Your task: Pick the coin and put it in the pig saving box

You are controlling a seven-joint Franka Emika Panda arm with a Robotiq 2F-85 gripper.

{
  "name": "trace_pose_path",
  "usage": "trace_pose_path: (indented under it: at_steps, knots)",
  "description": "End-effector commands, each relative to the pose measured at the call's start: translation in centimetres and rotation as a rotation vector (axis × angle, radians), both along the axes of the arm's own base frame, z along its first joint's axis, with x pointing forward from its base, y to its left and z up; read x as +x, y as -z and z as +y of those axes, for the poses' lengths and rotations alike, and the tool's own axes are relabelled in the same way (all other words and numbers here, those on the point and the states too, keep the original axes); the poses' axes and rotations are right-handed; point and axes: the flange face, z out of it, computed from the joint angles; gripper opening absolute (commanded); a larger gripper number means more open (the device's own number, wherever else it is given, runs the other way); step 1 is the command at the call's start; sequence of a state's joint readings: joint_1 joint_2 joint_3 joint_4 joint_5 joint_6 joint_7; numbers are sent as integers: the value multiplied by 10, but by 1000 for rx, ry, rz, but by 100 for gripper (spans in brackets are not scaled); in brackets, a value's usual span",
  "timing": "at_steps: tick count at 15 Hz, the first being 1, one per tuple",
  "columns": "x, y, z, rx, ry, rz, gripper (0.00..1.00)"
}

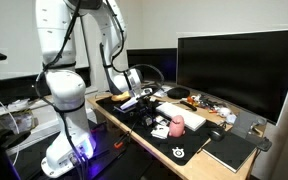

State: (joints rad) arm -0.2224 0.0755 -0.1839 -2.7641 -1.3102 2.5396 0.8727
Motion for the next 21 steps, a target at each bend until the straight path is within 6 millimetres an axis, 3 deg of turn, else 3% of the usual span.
trace_pose_path:
  at_steps: [1,4,11,14,15,21]
  knots:
    - [4,5,-1,-35,5,2,82]
    - [5,6,-1,-42,4,6,89]
    - [11,9,-4,-60,13,5,77]
    - [11,12,-6,-66,23,5,77]
    - [12,13,-7,-68,26,7,72]
    - [14,16,-10,-74,31,17,70]
